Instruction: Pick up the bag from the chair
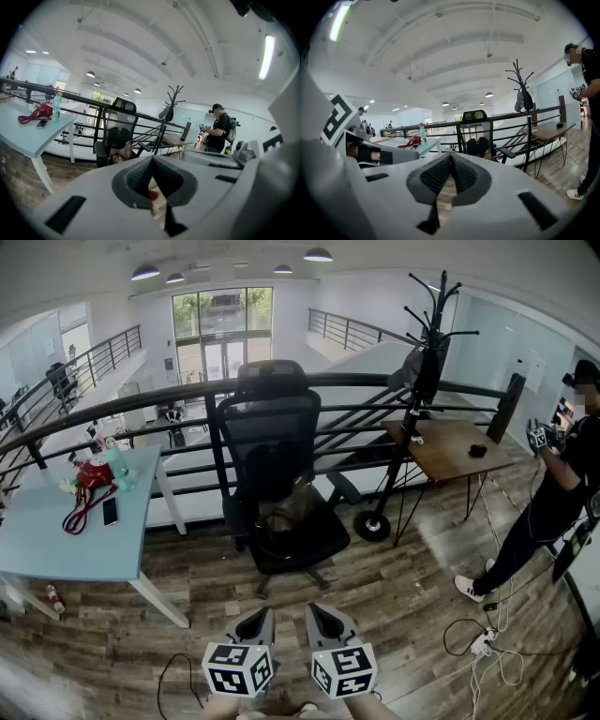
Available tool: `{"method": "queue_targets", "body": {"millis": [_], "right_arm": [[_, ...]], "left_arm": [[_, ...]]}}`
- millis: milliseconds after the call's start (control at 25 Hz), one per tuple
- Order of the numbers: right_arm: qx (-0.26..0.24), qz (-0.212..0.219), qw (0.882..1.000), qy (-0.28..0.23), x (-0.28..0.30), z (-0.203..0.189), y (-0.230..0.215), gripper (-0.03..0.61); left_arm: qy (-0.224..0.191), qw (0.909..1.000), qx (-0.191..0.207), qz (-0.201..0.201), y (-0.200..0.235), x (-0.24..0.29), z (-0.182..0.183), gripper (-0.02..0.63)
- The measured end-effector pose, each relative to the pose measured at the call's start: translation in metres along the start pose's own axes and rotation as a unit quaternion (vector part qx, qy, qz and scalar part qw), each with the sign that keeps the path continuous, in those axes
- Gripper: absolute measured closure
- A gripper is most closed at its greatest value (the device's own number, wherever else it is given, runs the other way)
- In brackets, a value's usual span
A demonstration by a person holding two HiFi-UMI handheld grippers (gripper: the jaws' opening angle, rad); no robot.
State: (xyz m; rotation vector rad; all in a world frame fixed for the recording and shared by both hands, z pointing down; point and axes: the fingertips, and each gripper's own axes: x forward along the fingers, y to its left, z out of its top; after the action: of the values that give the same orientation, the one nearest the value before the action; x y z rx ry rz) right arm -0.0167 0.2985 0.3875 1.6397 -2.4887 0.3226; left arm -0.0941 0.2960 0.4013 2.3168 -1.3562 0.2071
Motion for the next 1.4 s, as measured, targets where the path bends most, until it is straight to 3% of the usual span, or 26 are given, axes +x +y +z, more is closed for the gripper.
{"method": "queue_targets", "body": {"millis": [200,800,1120,1400], "right_arm": [[-0.002,-0.018,1.000,-0.008,-0.006,0.007,-0.004,0.578],[-0.021,0.026,0.999,-0.012,-0.031,0.002,-0.044,0.578],[0.002,0.035,0.999,0.005,-0.041,-0.012,-0.069,0.578],[0.012,0.031,0.999,0.010,-0.028,-0.012,-0.097,0.578]], "left_arm": [[-0.001,0.9996,0.026,-0.007,-0.004,-0.006,0.008,0.612],[-0.023,0.9996,0.008,0.011,-0.047,0.010,-0.008,0.612],[-0.001,0.9997,-0.019,0.017,-0.065,0.023,-0.033,0.612],[0.009,0.9996,-0.023,0.012,-0.064,0.049,-0.031,0.612]]}}
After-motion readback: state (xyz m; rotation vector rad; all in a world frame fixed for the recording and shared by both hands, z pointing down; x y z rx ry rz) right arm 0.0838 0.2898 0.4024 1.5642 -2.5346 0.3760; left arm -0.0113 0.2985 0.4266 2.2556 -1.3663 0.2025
